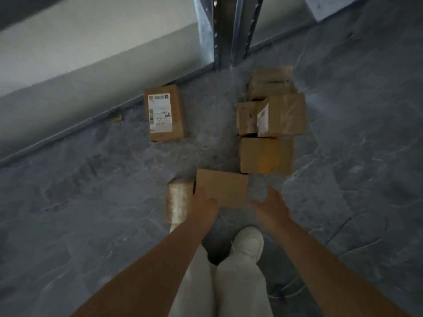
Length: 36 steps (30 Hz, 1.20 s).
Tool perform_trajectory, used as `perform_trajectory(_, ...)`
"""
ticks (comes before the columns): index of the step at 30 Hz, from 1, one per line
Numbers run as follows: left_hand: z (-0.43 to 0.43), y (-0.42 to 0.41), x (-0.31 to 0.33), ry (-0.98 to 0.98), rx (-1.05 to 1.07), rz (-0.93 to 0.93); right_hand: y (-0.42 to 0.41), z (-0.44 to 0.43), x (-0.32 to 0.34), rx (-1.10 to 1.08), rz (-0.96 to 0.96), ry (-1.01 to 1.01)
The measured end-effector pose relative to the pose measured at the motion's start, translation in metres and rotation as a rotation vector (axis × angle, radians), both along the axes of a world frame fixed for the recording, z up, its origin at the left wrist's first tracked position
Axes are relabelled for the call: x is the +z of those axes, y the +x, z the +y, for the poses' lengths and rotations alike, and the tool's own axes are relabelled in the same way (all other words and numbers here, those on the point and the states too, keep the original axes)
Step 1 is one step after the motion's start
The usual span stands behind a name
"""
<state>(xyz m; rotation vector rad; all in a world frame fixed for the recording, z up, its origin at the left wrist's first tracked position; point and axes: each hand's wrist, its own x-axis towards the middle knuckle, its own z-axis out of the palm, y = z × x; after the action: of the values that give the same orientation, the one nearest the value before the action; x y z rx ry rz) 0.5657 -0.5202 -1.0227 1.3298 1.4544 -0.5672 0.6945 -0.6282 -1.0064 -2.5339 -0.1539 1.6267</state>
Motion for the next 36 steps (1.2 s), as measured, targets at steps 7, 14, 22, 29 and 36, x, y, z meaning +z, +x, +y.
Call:
perform_trajectory(7, 0.011, 0.007, -0.080, 0.023, -0.029, 0.097, -0.014, 0.023, -0.094, -0.179, 0.101, 0.053)
perform_trajectory(14, 0.018, -0.004, -0.093, 0.016, 0.245, 0.058, -0.020, 0.037, -0.107, -0.378, 0.109, -0.054)
perform_trajectory(22, 0.026, -0.018, 0.033, 0.051, 0.383, -0.048, -0.011, 0.048, 0.023, -0.387, 0.123, 0.003)
perform_trajectory(29, 0.090, 0.002, 0.252, 0.328, 0.588, -0.177, 0.029, 0.124, 0.256, -0.293, 0.089, 0.310)
perform_trajectory(36, 0.139, 0.005, 0.476, 0.456, 0.708, -0.534, 0.064, 0.163, 0.489, -0.273, -0.193, 0.697)
